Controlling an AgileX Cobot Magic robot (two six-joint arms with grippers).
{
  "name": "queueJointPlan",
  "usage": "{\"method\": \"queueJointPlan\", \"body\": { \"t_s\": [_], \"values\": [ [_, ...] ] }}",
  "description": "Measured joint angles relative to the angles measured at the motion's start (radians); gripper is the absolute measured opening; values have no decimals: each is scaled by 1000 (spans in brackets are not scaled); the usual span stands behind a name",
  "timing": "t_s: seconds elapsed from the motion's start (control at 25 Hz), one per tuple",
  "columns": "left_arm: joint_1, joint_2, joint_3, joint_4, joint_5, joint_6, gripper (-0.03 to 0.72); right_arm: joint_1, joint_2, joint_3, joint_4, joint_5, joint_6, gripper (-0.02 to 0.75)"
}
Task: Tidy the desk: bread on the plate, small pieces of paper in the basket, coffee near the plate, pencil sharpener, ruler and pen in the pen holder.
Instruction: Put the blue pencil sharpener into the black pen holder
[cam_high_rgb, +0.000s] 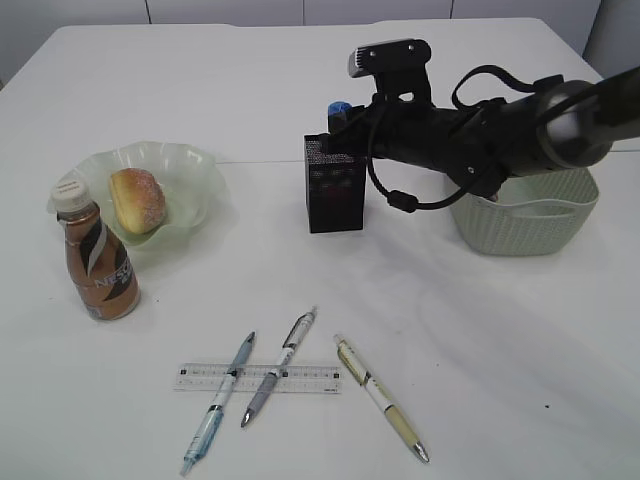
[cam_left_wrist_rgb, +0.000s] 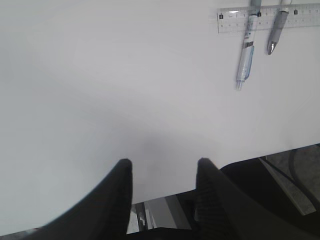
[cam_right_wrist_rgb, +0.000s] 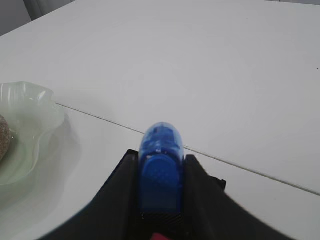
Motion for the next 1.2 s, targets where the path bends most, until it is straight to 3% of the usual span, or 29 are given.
{"method": "queueJointPlan", "body": {
  "t_s": [1.2],
  "values": [
    [0,0,0,-2,6,0,307,1,16,0,-91,79,23,202]
  ]
}}
